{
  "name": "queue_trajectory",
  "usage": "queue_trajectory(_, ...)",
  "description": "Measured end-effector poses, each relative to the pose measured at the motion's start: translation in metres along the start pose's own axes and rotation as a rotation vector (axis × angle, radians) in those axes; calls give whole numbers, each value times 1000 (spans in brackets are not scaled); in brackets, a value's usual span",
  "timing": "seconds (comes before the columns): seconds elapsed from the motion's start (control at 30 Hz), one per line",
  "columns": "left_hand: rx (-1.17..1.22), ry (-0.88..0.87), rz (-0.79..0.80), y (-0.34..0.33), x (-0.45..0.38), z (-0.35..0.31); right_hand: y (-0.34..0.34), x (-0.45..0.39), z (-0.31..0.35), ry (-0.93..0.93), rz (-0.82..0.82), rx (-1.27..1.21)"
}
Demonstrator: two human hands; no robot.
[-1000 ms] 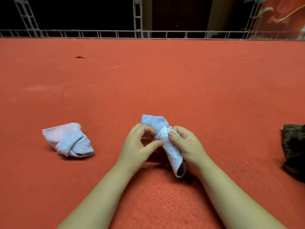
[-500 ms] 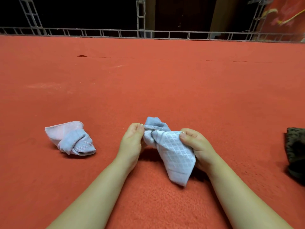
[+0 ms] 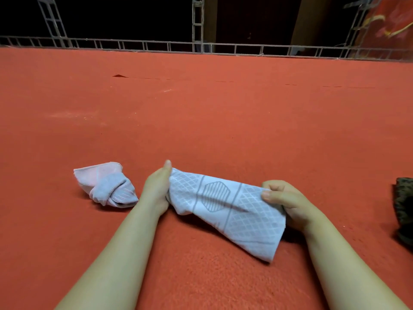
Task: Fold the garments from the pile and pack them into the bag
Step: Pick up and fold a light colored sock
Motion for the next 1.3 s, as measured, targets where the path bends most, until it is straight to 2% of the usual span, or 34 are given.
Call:
queue_trajectory(0.07,157,76,-71,5,-1,2,-4,2,-6,-115,190,64)
queue_trajectory(0.13,66,61,19,1,2,0,-10,7,-12,-226,386,130)
queue_trajectory(0.17,-25,27,83,-5,7,-2,-12,8,-12,-233,414,146)
queue_trajectory(0.23,-177,-23,157,-16,19,-8,-18,3,-4,-174,324,75)
queue_trajectory(0.3,-249,-79,251,-25,28,-11,-25,-6,9,-40,39,-34)
queue_trajectory(0.37,-268,-155,394,-34,38,-13,-31,-13,19,122,-262,46)
queue_trajectory(0.4,-262,-185,473,-38,43,-12,-38,-15,23,166,-327,122)
queue_trajectory(0.47,-214,-214,595,-45,50,-11,-54,-18,27,193,-296,248)
queue_trajectory(0.57,-104,-257,702,-52,55,-12,-69,-20,30,211,-172,297)
queue_trajectory(0.73,-68,-346,727,-54,64,-31,-72,-15,52,318,-146,312)
queue_trajectory(0.83,-86,-390,689,-59,69,-43,-70,-5,75,305,-32,285)
queue_trajectory(0.93,-33,-422,768,-69,79,-60,-73,6,101,278,90,204)
queue_trajectory(1.07,95,-510,944,-81,105,-90,-66,28,143,321,112,496)
queue_trajectory(1.17,-63,-556,921,-82,117,-106,-62,43,163,338,113,564)
queue_trajectory(1.3,-467,-677,908,-83,140,-133,-66,67,186,416,131,543)
Point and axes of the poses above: each hand's wrist, its own x-axis away from the middle knuckle, its own y-axis out of the back of the hand, z = x × y, the point moved 4 cm from there along -x, towards the middle knuckle, and after that the axes turned 5 degrees about z, right-handed, at the moved point
